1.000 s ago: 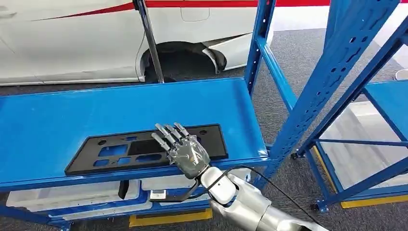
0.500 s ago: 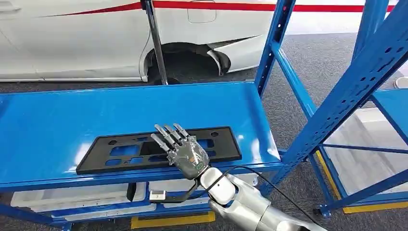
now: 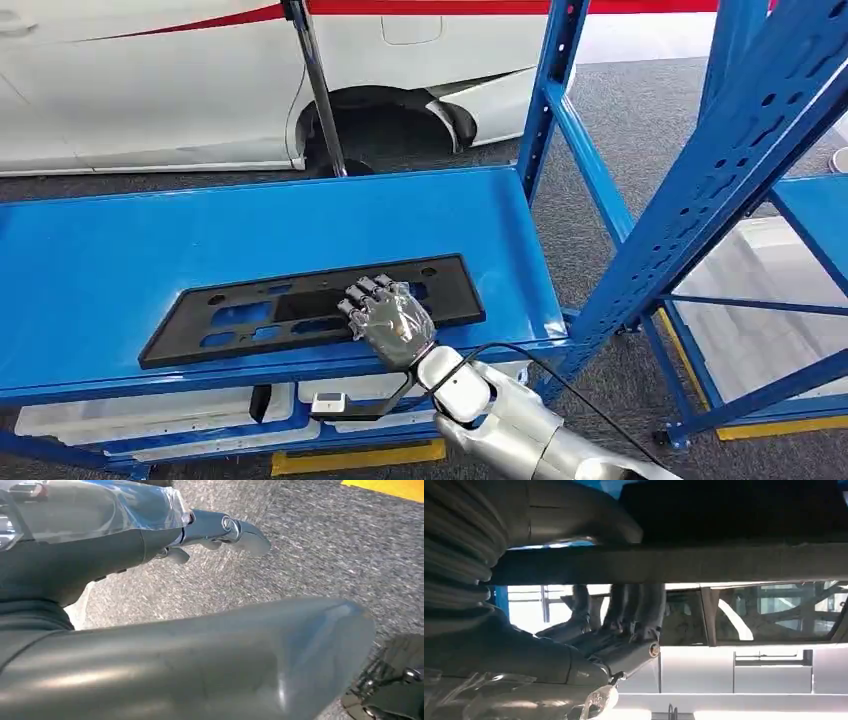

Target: Take the parts from the cabinet and place them on the table.

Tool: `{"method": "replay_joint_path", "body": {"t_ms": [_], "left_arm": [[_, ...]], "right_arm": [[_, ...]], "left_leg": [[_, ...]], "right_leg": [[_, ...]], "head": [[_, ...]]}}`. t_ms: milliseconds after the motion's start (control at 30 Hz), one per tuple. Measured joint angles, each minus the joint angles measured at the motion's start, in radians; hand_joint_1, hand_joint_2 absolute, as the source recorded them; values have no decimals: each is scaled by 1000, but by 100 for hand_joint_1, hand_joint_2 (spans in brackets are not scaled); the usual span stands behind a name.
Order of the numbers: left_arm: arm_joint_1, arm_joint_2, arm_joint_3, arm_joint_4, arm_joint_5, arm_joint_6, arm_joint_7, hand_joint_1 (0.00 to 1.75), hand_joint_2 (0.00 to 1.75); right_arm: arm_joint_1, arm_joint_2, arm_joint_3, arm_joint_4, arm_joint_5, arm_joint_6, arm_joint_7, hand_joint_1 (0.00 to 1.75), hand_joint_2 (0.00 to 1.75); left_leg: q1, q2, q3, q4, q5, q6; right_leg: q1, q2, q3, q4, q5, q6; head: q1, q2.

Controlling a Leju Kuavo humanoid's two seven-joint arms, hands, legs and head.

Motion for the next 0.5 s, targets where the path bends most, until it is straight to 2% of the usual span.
{"method": "replay_joint_path", "body": {"t_ms": [500], "left_arm": [[-1,0,0,0,0,-6,-11,0,0]], "right_arm": [[0,0,0,0,-18,17,0,175,175]], "left_leg": [[-6,0,0,2,-1,-1]], "right_leg": [[-5,0,1,0,2,1]], "head": [[0,0]]}}
